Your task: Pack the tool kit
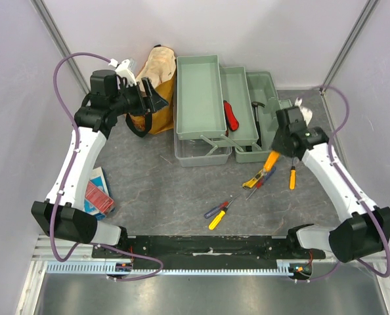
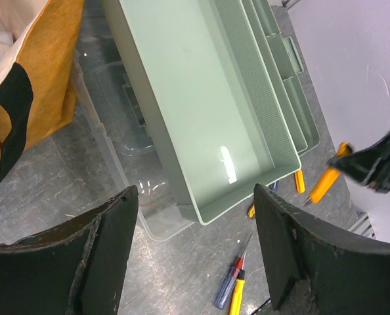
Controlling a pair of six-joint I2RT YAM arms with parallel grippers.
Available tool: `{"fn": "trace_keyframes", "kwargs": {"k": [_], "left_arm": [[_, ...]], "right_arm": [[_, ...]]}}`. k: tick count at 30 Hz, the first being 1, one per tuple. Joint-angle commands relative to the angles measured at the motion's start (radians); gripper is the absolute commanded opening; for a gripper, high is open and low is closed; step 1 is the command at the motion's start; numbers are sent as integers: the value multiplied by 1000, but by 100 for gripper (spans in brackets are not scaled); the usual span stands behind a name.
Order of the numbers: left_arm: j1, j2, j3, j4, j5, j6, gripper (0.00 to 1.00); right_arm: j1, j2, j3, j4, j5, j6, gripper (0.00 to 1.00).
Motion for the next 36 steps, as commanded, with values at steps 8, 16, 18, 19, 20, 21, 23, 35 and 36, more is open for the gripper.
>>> {"fn": "trace_keyframes", "kwargs": {"k": [8,16,18,19,20,21,23,35,36], "left_arm": [[-3,-48,5,27,-25,3,77],[-2,-88,-29,24,-45,-3,77],[-2,-97,-31,20,-51,-4,77],[-2,-99,-32,19,-51,-8,77],[-2,-103,-35,20,-52,-11,77],[-3,-105,-41,23,-52,-14,77],[-2,-106,-44,25,-52,-12,77],[0,-89,-43,14,-57,2,77],[0,-89,-46,14,-57,3,77]], "right_arm": [[-3,141,449,145,25,-225,7],[9,377,611,233,-81,-317,9],[12,418,645,222,-101,-350,9],[9,434,656,222,-121,-372,10],[9,449,671,220,-138,-380,10],[12,464,689,217,-165,-384,10],[15,503,719,207,-231,-395,10],[64,636,745,183,-110,-439,17],[66,647,748,185,-103,-441,17]]}}
